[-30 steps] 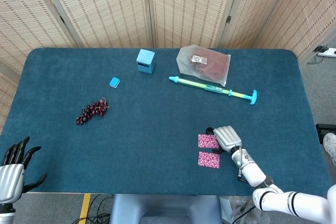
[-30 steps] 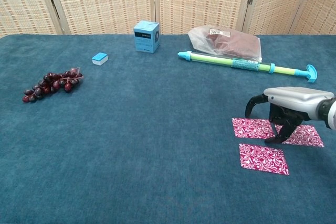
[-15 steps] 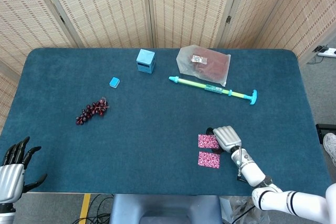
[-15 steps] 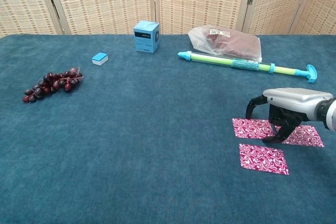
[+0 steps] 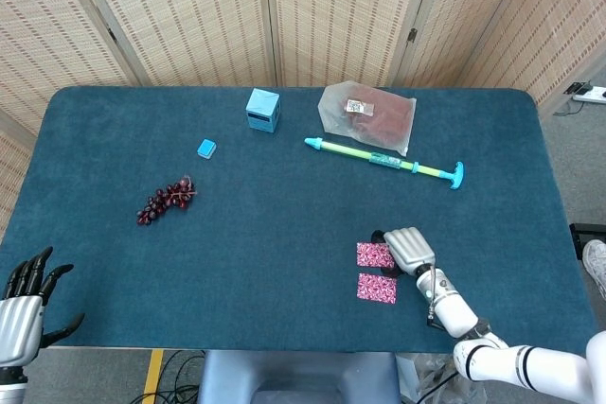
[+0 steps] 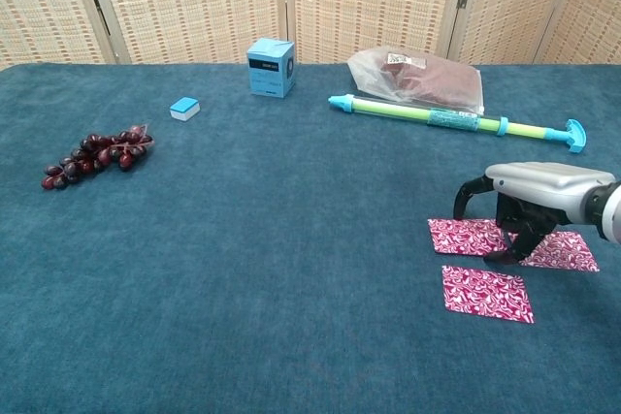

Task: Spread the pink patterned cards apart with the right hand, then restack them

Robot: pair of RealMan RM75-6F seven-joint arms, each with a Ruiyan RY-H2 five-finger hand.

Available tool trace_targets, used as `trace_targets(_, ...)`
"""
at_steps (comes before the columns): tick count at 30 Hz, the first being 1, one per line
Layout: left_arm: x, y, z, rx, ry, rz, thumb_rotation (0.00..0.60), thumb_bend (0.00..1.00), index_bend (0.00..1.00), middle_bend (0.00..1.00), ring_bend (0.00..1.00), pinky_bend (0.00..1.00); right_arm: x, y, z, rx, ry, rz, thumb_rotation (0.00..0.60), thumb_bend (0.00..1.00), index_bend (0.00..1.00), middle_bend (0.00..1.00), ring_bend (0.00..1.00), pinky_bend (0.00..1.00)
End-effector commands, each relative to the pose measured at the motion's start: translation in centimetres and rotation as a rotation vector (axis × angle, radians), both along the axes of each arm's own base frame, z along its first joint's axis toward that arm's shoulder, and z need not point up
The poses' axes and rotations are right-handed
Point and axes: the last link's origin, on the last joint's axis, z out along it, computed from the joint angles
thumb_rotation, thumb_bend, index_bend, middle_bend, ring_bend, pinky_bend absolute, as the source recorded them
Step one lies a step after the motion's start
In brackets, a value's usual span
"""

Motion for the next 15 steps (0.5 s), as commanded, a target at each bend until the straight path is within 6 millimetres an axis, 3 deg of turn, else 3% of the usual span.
trace_targets(1, 0.0, 0.0, 0.0, 0.0, 0.0, -0.001, 0.6, 0.23, 0.25, 0.03, 0.02, 0.09, 0.4, 0.3, 0.5, -0.01, -0.008, 0.016, 0.6, 0.32, 0.34, 1.0, 1.0, 1.0)
trace_targets(15, 0.1, 0.2, 0.0, -0.005, -0.004, -0.007, 0.6, 0.23, 0.25, 0.03, 0.02, 0.09, 1.3, 4.4, 1.6, 0.011, -0.056, 0.009, 0.6, 0.32, 0.34, 1.0, 1.0, 1.0)
